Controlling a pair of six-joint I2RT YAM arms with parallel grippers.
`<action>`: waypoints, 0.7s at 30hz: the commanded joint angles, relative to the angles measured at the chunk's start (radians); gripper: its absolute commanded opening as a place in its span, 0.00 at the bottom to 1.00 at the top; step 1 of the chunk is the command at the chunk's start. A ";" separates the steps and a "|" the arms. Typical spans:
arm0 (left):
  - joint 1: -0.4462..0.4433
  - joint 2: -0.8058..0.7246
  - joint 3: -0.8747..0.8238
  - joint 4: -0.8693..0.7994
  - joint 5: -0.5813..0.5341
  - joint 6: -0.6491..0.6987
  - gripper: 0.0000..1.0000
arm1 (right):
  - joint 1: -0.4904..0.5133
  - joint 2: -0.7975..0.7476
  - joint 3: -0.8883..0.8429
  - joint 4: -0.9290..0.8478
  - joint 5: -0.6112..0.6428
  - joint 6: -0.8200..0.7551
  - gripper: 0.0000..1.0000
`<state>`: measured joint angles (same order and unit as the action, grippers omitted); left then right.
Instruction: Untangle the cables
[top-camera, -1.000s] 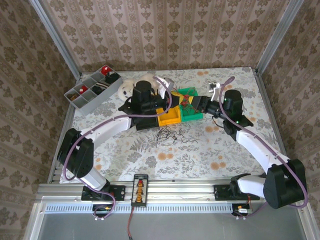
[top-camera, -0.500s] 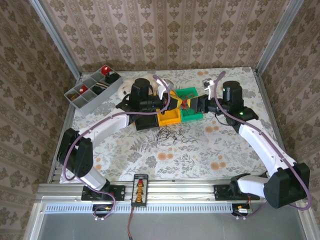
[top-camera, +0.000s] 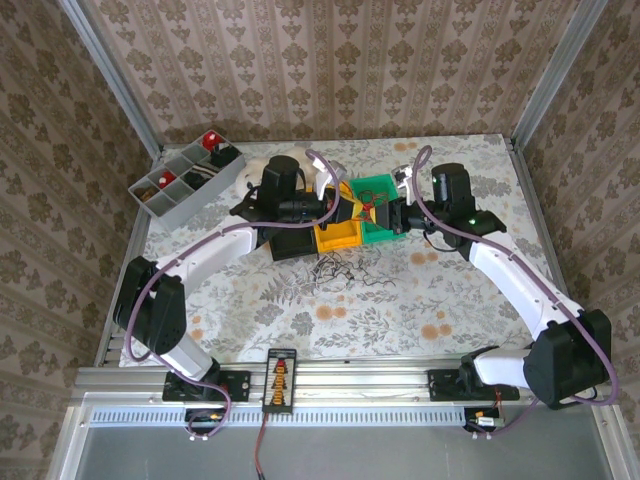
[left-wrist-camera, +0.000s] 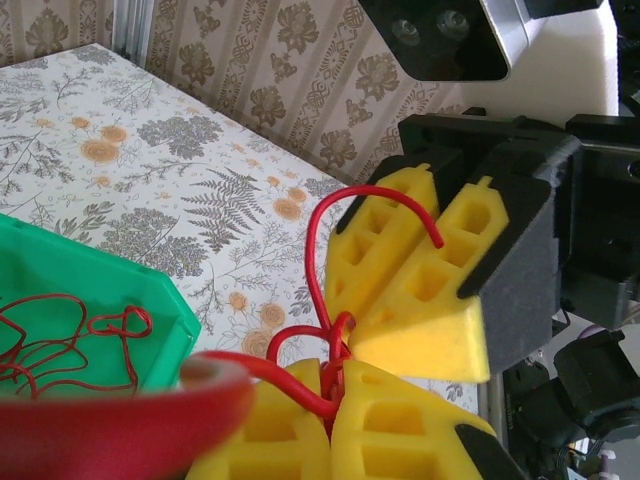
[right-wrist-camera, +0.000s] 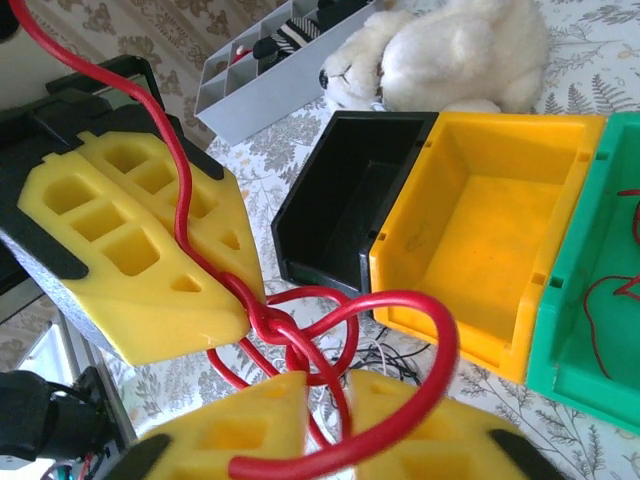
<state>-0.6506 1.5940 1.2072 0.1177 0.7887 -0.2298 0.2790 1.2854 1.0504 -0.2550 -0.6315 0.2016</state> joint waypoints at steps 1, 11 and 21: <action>-0.003 -0.017 0.033 0.007 0.058 0.021 0.00 | 0.009 0.012 0.023 -0.003 0.012 -0.013 0.10; 0.001 -0.010 0.025 0.016 0.055 0.011 0.36 | 0.010 0.007 -0.028 0.115 0.000 0.098 0.00; 0.058 -0.026 -0.026 0.105 0.053 -0.058 0.48 | -0.038 -0.017 -0.100 0.296 -0.067 0.274 0.00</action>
<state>-0.5987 1.5940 1.1954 0.1745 0.8131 -0.2638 0.2531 1.2854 0.9577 -0.0429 -0.6518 0.4110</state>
